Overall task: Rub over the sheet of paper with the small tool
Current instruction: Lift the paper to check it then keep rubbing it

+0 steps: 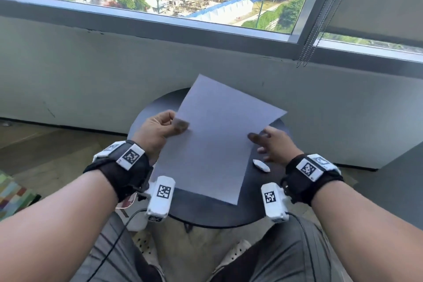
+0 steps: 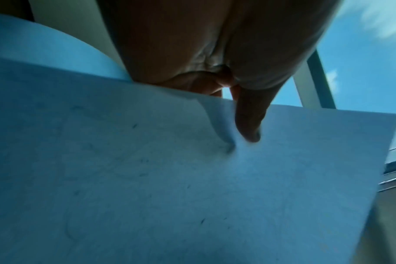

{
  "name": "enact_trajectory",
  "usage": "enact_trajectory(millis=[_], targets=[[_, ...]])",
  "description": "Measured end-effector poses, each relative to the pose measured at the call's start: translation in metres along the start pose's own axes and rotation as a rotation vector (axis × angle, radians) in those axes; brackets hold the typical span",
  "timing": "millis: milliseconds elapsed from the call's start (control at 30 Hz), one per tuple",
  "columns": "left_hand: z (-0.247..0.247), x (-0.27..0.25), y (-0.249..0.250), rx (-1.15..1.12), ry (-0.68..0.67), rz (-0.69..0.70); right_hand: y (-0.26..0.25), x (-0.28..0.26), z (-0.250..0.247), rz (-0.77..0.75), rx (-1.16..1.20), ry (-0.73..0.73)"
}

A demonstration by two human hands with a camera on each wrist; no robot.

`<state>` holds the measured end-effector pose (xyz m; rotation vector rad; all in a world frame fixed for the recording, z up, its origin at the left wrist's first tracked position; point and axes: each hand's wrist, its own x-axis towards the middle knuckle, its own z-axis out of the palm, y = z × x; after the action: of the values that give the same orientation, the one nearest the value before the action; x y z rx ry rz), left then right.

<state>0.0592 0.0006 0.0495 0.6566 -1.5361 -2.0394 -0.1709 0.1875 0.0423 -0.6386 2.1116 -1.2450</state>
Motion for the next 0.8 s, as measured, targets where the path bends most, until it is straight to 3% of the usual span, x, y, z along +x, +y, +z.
enact_trajectory(millis=[133, 200, 267, 433, 567, 667, 733, 800], targets=[[0.001, -0.015, 0.033, 0.001, 0.043, 0.131, -0.039, -0.018, -0.010, -0.310, 0.124, 0.015], [-0.001, -0.023, 0.043, 0.003, 0.067, 0.139, -0.055, -0.027, -0.016, -0.462, 0.174, 0.051], [-0.004, -0.027, 0.041, 0.012, 0.081, 0.127, -0.057, -0.030, -0.017, -0.520, 0.198, 0.073], [-0.013, -0.025, -0.005, 0.340, 0.100, -0.152, -0.014, -0.020, 0.007, -0.292, -0.027, -0.005], [-0.021, -0.012, -0.007, 0.421, 0.174, -0.223, -0.026, -0.011, -0.003, -0.344, -0.029, 0.004], [-0.017, -0.012, -0.011, 0.446, 0.183, -0.311, -0.015, 0.006, -0.015, -0.297, -0.113, 0.053], [-0.013, -0.017, -0.021, 0.480, 0.191, -0.374, 0.011, 0.018, -0.020, -0.189, -0.464, 0.058], [-0.011, -0.022, -0.035, 0.571, 0.189, -0.408, 0.044, 0.018, -0.018, -0.042, -0.861, -0.036]])
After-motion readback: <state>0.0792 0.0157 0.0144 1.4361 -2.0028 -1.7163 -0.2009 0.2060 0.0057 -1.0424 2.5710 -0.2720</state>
